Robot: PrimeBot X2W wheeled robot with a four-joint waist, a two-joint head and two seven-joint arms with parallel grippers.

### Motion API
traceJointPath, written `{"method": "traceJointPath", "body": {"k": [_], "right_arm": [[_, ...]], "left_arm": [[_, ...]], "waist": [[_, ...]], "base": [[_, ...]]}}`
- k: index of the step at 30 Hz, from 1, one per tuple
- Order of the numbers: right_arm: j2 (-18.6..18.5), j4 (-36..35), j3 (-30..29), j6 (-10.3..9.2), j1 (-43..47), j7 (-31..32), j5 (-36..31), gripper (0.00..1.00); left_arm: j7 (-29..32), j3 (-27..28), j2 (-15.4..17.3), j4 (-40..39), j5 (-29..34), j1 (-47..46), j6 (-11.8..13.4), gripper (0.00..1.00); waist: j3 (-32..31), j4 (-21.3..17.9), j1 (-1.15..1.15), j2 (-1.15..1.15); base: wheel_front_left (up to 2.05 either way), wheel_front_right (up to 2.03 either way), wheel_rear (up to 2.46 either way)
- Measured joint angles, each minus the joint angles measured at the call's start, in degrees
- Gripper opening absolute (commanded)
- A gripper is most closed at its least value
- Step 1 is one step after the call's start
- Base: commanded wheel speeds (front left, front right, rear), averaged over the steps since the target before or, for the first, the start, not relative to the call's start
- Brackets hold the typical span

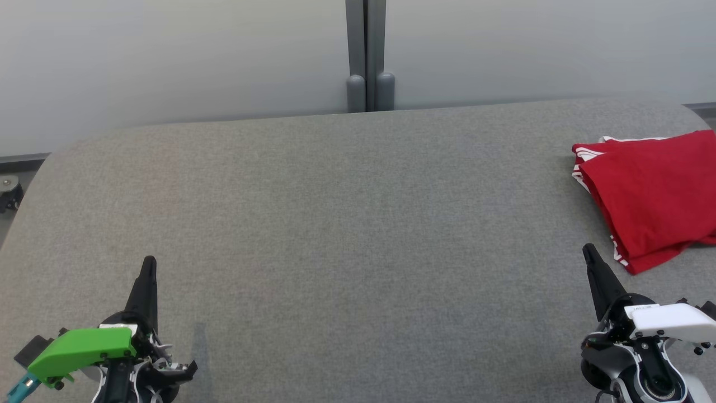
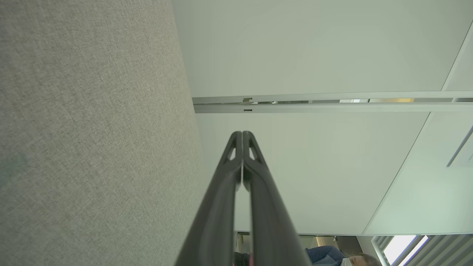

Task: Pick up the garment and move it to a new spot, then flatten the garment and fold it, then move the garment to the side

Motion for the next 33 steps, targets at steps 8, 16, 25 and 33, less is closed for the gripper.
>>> {"method": "traceJointPath", "body": {"k": [8,16,25,33], "right_arm": [[0.00,0.00,0.00,0.00,0.00,0.01,0.00,0.00],[0.00,0.00,0.00,0.00,0.00,0.01,0.00,0.00],[0.00,0.00,0.00,0.00,0.00,0.00,0.00,0.00],[0.00,0.00,0.00,0.00,0.00,0.01,0.00,0.00]], "left_arm": [[0.00,0.00,0.01,0.00,0.00,0.00,0.00,0.00],[0.00,0.00,0.01,0.00,0.00,0.00,0.00,0.00],[0.00,0.00,0.01,0.00,0.00,0.00,0.00,0.00],[0.00,0.00,0.01,0.00,0.00,0.00,0.00,0.00]], "waist": [[0.00,0.00,0.00,0.00],[0.00,0.00,0.00,0.00],[0.00,0.00,0.00,0.00],[0.00,0.00,0.00,0.00]], "base": [[0.00,0.00,0.00],[0.00,0.00,0.00],[0.00,0.00,0.00],[0.00,0.00,0.00]]}}
